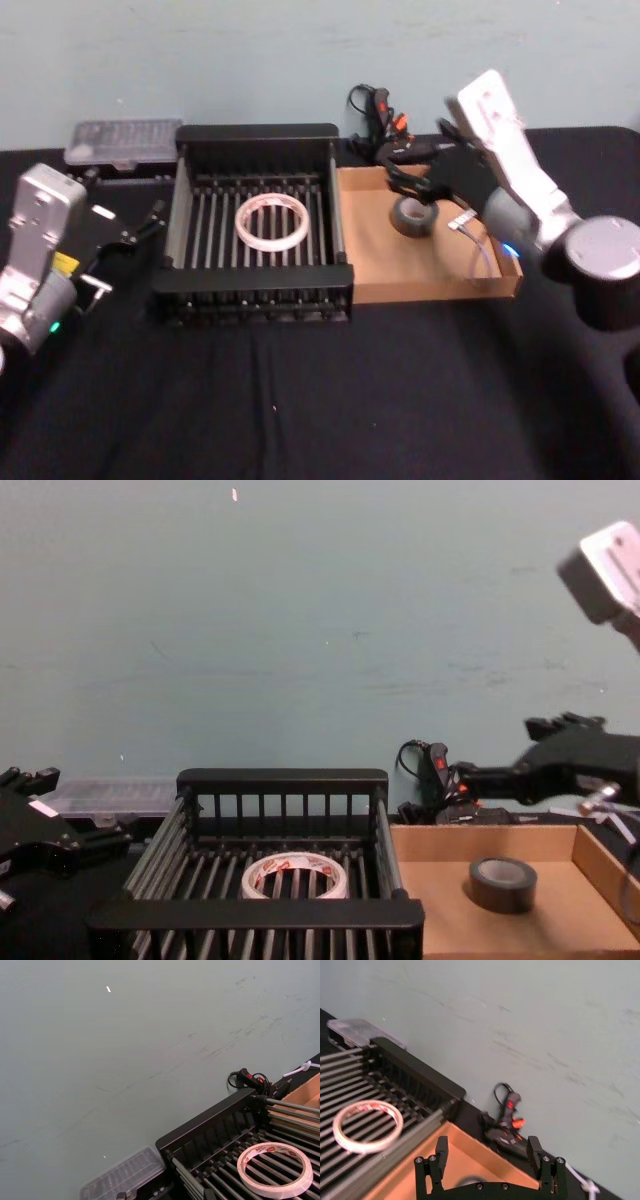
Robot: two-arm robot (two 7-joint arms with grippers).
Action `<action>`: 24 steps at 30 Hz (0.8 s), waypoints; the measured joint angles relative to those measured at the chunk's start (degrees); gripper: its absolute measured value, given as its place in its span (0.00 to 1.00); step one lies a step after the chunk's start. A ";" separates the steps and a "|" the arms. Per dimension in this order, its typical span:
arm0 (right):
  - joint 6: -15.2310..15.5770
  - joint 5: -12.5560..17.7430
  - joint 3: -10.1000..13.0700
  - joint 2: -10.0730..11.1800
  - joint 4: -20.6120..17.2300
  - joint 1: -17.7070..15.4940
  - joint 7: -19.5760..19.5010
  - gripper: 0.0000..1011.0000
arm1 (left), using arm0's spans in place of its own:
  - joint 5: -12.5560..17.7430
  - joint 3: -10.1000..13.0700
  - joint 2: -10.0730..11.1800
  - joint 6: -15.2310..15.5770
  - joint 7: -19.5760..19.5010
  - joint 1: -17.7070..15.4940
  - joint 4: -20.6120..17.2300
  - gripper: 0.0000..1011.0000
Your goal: Pick up the white tape and place it into the black box , Pick up the silver tape and place it into the brown box.
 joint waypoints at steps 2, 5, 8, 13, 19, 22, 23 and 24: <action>0.02 -0.01 0.66 0.21 -0.79 -1.21 -0.36 0.99 | 0.00 0.00 0.00 0.00 0.00 0.00 0.00 0.99; -0.23 -0.14 1.70 0.33 -1.90 -3.48 -1.09 0.99 | 0.00 0.00 0.00 0.00 0.00 0.00 0.00 0.99; -0.80 -0.41 2.46 0.26 -2.26 -5.19 -1.71 0.99 | 0.00 0.00 0.00 0.00 0.00 0.00 0.00 0.99; -1.63 -0.71 3.76 -0.23 -2.32 -7.75 -2.57 0.99 | 0.00 0.00 0.00 0.00 0.00 0.00 0.00 0.99; -2.27 -0.79 5.17 -1.14 -1.62 -9.38 -3.17 0.99 | 0.00 0.00 0.00 0.00 0.00 0.00 0.00 0.99; -2.50 -0.93 5.58 -1.50 -1.38 -9.64 -3.30 0.99 | 0.00 0.00 0.00 0.00 0.00 0.00 0.00 0.99; -2.64 -1.05 5.83 -1.76 -1.23 -9.73 -3.40 0.99 | 0.00 0.00 0.00 0.00 0.00 0.00 0.00 0.99; -2.70 -1.09 5.91 -1.85 -1.18 -9.76 -3.45 0.99 | 0.00 0.00 0.00 0.00 0.00 0.00 0.00 0.99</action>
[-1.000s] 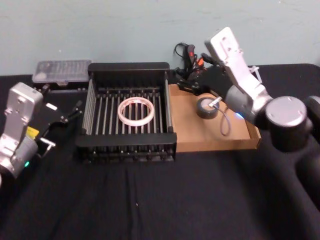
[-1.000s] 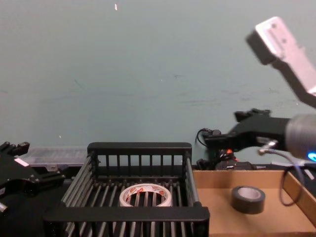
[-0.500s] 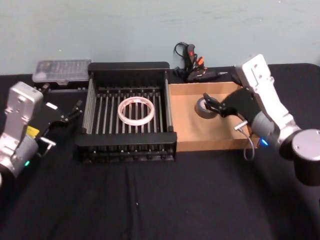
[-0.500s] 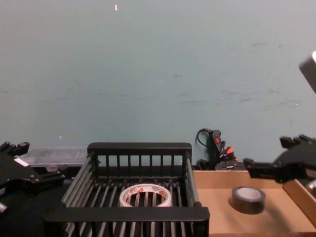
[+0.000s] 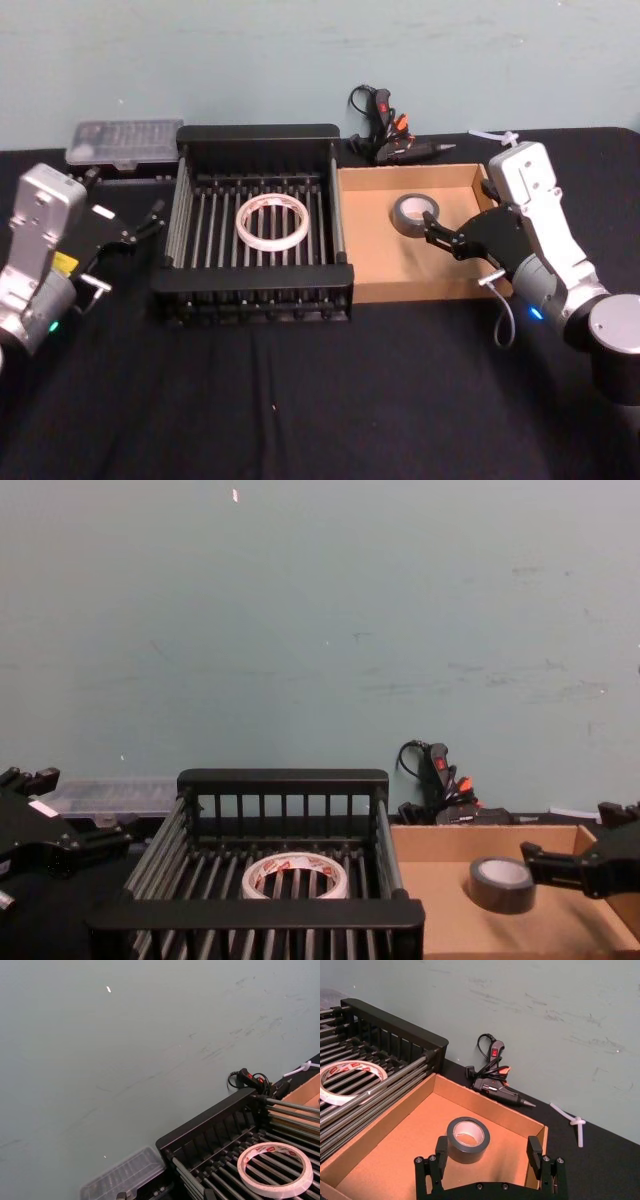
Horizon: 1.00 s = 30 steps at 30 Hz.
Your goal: Pick up the white tape and place it into the black box , Pick up the silver tape and place it into the brown box.
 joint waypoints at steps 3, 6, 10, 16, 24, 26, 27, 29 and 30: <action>0.00 0.00 -0.05 0.05 0.00 0.00 0.01 0.99 | 0.00 0.00 0.00 0.00 0.00 0.00 0.00 0.99; 0.00 0.00 -0.11 0.09 0.00 0.04 0.04 0.99 | 0.00 0.00 0.00 0.00 0.00 0.00 0.00 0.99; 0.02 0.00 -0.20 0.14 0.00 0.11 0.07 0.99 | 0.00 0.00 0.00 0.00 0.00 0.00 0.00 0.99; 0.05 0.01 -0.27 0.18 0.00 0.17 0.11 0.99 | 0.00 0.00 0.00 0.00 0.00 0.00 0.00 0.99; 0.10 0.03 -0.35 0.23 -0.03 0.22 0.16 0.99 | 0.00 0.00 0.00 0.00 0.00 0.00 0.00 0.99; 0.11 0.04 -0.36 0.25 -0.04 0.23 0.18 0.99 | 0.00 0.00 0.00 0.00 0.00 0.00 0.00 0.99; 0.11 0.04 -0.37 0.25 -0.04 0.23 0.18 0.99 | 0.00 0.00 0.00 0.00 0.00 0.00 0.00 0.99; 0.12 0.04 -0.38 0.25 -0.04 0.24 0.19 0.99 | 0.00 0.00 0.00 0.00 0.00 0.00 0.00 0.99; 0.12 0.05 -0.38 0.26 -0.04 0.24 0.20 0.99 | 0.00 0.00 0.00 0.00 0.00 0.00 0.00 0.99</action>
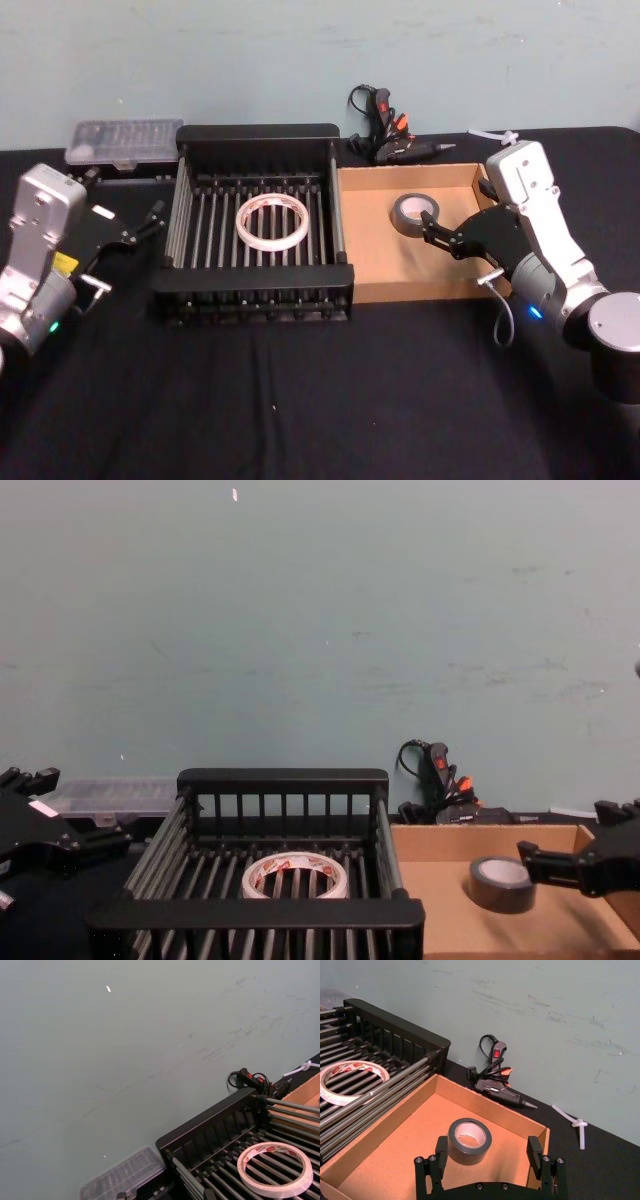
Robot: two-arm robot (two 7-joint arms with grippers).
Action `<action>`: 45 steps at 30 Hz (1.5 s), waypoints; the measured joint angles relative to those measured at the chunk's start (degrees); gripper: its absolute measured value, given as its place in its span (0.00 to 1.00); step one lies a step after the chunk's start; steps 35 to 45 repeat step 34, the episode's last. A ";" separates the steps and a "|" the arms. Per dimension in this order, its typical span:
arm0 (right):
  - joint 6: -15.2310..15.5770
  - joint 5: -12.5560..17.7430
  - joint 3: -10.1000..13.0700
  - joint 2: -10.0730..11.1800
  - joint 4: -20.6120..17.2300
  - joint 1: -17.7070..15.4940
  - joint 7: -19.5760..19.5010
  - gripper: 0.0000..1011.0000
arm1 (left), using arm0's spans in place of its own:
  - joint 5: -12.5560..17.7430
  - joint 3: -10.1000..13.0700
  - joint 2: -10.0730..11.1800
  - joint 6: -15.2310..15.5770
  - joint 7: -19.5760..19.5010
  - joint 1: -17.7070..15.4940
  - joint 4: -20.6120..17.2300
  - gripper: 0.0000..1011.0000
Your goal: Pick up the white tape and place it into the black box , Pick up the silver tape and place it into the brown box.
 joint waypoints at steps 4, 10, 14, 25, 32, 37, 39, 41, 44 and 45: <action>0.01 0.01 -0.03 0.02 0.00 0.02 0.02 0.99 | 0.00 0.00 0.00 0.00 0.00 0.00 0.00 0.99; 0.00 0.03 -0.03 0.02 0.00 0.04 0.03 0.99 | 0.00 0.00 0.00 0.00 0.00 0.00 0.00 0.99; 0.00 0.04 -0.03 0.02 0.00 0.04 0.03 0.99 | 0.00 0.00 0.00 0.00 0.00 0.00 0.00 0.99; 0.00 0.07 -0.03 0.02 0.00 0.04 0.03 0.99 | 0.00 0.00 0.00 0.00 0.00 0.00 0.00 0.99; 0.00 0.06 -0.03 0.02 0.00 0.04 0.03 0.99 | 0.00 0.00 0.00 0.00 0.00 0.00 0.00 0.99; 0.00 0.06 -0.03 0.02 0.00 0.04 0.03 0.99 | 0.00 0.00 0.00 0.00 0.00 0.00 0.00 0.99; 0.00 0.06 -0.03 0.02 0.00 0.04 0.03 0.99 | 0.00 0.00 0.00 0.00 0.00 0.00 0.00 0.99; 0.00 0.06 -0.03 0.02 0.00 0.04 0.03 0.99 | 0.00 0.00 0.00 0.00 0.00 0.00 0.00 0.99; 0.00 0.06 -0.03 0.02 0.00 0.04 0.03 0.99 | 0.00 0.00 0.00 0.00 0.00 0.00 0.00 0.99; 0.00 0.06 -0.03 0.02 0.00 0.04 0.03 0.99 | 0.00 0.00 0.00 0.00 0.00 0.00 0.00 0.99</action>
